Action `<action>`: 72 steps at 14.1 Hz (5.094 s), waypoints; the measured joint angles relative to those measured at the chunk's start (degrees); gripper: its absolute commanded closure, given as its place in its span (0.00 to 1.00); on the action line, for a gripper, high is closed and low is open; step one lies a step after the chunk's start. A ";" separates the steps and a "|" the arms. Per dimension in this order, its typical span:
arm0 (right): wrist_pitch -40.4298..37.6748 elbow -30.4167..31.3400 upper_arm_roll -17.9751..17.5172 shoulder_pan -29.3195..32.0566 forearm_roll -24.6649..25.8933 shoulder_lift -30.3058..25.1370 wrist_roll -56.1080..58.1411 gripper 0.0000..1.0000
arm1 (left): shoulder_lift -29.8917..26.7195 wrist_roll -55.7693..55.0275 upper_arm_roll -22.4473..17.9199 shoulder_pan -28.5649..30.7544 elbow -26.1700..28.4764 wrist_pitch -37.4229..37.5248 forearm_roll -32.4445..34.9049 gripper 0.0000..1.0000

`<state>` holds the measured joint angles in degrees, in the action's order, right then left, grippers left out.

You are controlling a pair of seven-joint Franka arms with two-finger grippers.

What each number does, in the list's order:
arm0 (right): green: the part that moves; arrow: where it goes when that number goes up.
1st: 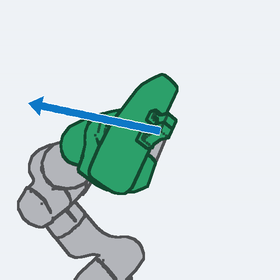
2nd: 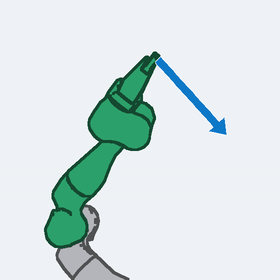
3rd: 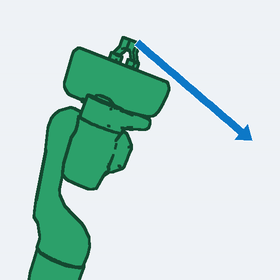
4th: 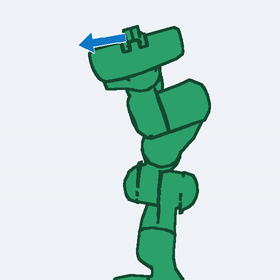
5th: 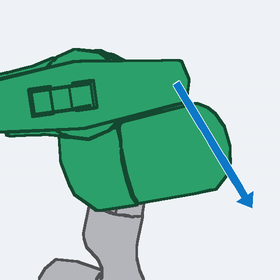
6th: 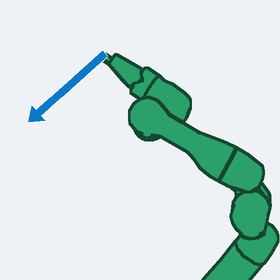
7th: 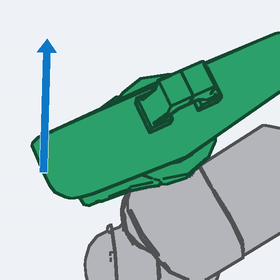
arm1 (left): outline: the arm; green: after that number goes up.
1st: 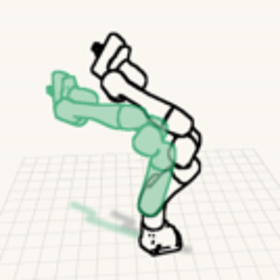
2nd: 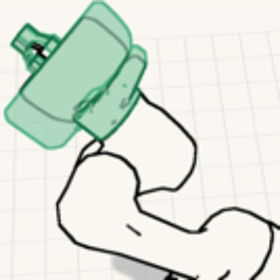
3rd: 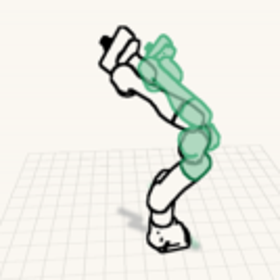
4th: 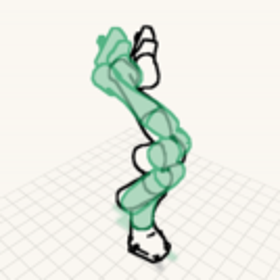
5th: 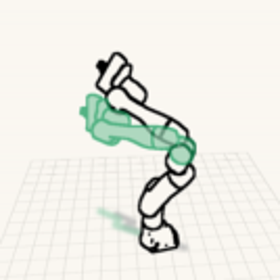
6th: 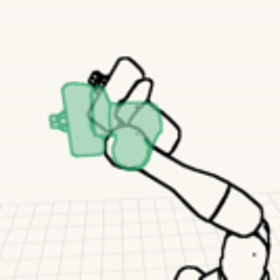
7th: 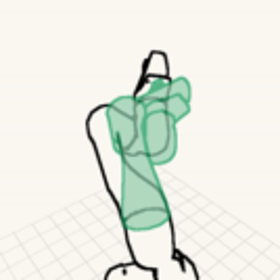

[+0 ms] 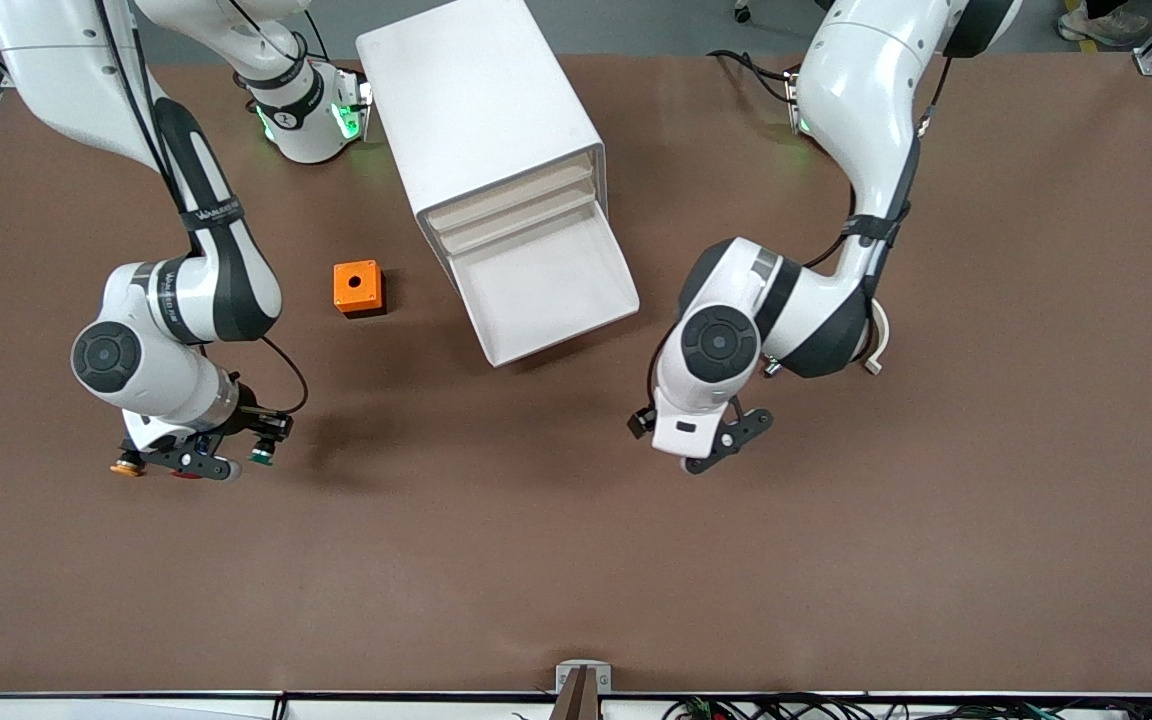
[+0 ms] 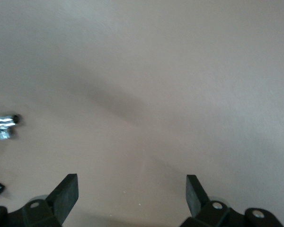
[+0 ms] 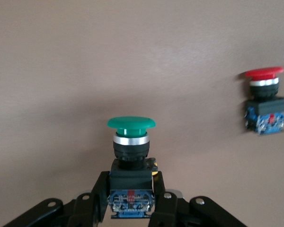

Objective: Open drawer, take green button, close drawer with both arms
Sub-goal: 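Set the green button beside the red button while the left gripper nears the drawer, then push the drawer shut with the left gripper while the right gripper returns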

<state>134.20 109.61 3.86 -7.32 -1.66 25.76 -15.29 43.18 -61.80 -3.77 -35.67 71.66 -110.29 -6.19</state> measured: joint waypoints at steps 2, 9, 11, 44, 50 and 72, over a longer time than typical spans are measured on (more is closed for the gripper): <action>3.42 2.49 0.00 1.60 0.03 -0.01 3.03 1.00 | 0.62 -0.03 0.13 -1.50 0.00 -0.34 0.00 0.00; 9.21 4.25 0.00 5.14 0.07 1.07 10.50 1.00 | 2.28 -0.04 0.31 -4.39 0.06 -0.37 0.00 0.00; 10.28 4.29 -0.01 5.46 0.09 2.25 10.85 1.00 | 2.73 -0.04 0.34 -5.03 0.07 -0.37 0.00 0.00; -46.94 -31.03 -0.05 12.49 1.19 -10.31 17.74 0.00 | 5.16 -0.04 1.09 -14.88 0.17 -0.38 -2.65 0.00; -48.70 -31.89 -0.07 14.98 1.21 -13.03 19.84 0.00 | 5.27 -0.04 3.65 -15.57 0.46 -0.38 -5.71 0.00; -60.98 -30.73 -1.65 15.00 1.07 -22.86 19.90 0.00 | 5.88 -0.04 3.95 -18.55 1.52 -0.38 -21.28 0.00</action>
<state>73.22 78.88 2.21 7.68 -0.59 2.90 4.61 49.06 -61.84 0.18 -54.22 73.18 -110.67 -27.46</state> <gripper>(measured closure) 0.000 0.000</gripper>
